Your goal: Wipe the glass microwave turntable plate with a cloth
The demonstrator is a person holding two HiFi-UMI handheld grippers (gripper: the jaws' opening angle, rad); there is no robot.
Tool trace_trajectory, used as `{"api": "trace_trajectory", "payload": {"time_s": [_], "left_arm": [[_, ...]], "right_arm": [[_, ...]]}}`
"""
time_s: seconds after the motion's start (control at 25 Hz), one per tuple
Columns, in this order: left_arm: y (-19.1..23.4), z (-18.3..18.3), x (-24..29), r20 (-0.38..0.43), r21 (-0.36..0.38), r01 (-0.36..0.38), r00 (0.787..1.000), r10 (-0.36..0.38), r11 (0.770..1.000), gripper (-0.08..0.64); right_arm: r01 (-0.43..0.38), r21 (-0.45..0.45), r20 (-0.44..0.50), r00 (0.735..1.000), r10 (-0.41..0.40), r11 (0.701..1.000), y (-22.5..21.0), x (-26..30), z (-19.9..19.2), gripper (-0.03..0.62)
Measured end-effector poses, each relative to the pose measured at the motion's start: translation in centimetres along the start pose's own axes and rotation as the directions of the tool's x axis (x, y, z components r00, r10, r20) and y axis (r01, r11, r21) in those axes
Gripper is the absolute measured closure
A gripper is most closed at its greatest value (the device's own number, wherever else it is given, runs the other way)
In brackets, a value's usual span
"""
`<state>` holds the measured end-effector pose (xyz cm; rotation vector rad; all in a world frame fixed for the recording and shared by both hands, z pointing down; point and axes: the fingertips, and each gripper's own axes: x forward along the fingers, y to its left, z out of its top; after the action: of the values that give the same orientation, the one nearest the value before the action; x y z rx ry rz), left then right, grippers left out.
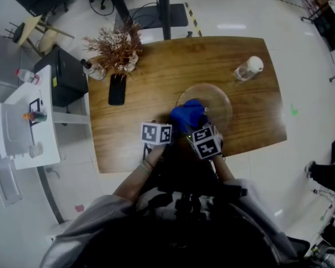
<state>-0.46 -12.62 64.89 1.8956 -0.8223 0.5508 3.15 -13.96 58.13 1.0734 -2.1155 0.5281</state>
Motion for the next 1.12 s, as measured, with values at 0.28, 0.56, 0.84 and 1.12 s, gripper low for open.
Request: {"api": "trace_trajectory", "payload": {"time_s": [0.28, 0.56, 0.84, 1.12], "left_arm": [[-0.1, -0.1, 0.1, -0.009, 0.024, 0.002, 1.000, -0.002, 1.000, 0.532], [-0.1, -0.1, 0.0, -0.012, 0.027, 0.007, 1.000, -0.007, 1.000, 0.532], [-0.1, -0.1, 0.0, -0.013, 0.025, 0.008, 1.000, -0.007, 1.000, 0.532], [-0.2, -0.2, 0.0, -0.013, 0.026, 0.007, 1.000, -0.007, 1.000, 0.532]], "right_arm": [[0.047, -0.002, -0.046, 0.998, -0.047, 0.999, -1.3, -1.0, -2.7, 0.474], [0.187, 0.156, -0.082, 0.981, -0.176, 0.970, -6.7, -5.6, -7.3, 0.474], [0.320, 0.330, -0.123, 0.947, -0.296, 0.888, -11.5, -9.2, -11.8, 0.474], [0.303, 0.325, -0.085, 0.953, -0.291, 0.896, -10.2, -9.2, -10.4, 0.474]]}}
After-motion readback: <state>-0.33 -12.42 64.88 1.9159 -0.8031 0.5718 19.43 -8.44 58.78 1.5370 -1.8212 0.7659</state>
